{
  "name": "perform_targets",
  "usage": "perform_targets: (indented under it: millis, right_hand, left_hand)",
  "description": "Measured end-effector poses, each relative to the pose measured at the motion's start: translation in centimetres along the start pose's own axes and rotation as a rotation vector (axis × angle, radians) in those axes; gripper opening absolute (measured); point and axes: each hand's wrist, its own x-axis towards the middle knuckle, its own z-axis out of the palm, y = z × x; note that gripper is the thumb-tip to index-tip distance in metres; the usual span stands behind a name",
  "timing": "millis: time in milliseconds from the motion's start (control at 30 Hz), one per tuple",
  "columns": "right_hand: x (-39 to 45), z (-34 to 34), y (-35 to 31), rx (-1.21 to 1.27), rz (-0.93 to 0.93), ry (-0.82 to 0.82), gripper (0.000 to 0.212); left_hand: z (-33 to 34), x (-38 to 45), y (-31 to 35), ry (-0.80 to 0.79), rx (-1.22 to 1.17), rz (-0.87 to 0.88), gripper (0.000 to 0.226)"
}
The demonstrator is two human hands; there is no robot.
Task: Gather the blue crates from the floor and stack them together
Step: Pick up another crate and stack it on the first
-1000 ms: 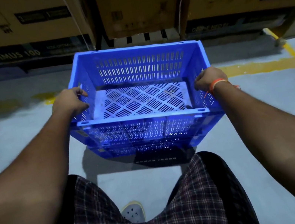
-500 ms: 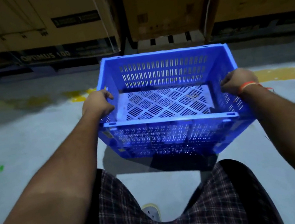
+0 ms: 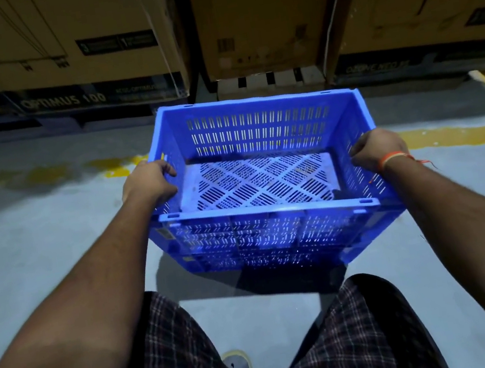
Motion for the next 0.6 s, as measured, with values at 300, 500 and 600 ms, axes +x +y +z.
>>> perform_targets:
  millis: [300, 500, 600]
  right_hand:
    - [0.26, -0.06, 0.07, -0.002, -0.008, -0.012, 0.009]
    - [0.2, -0.28, -0.17, -0.023, -0.004, -0.028, 0.016]
    - [0.02, -0.39, -0.28, -0.028, -0.007, -0.031, 0.018]
  left_hand:
    - [-0.04, 0.04, -0.2, -0.018, -0.034, -0.016, 0.03]
    - [0.05, -0.01, -0.14, -0.02, -0.061, -0.027, 0.029]
    - [0.27, -0.1, -0.31, 0.001, -0.073, -0.039, 0.03]
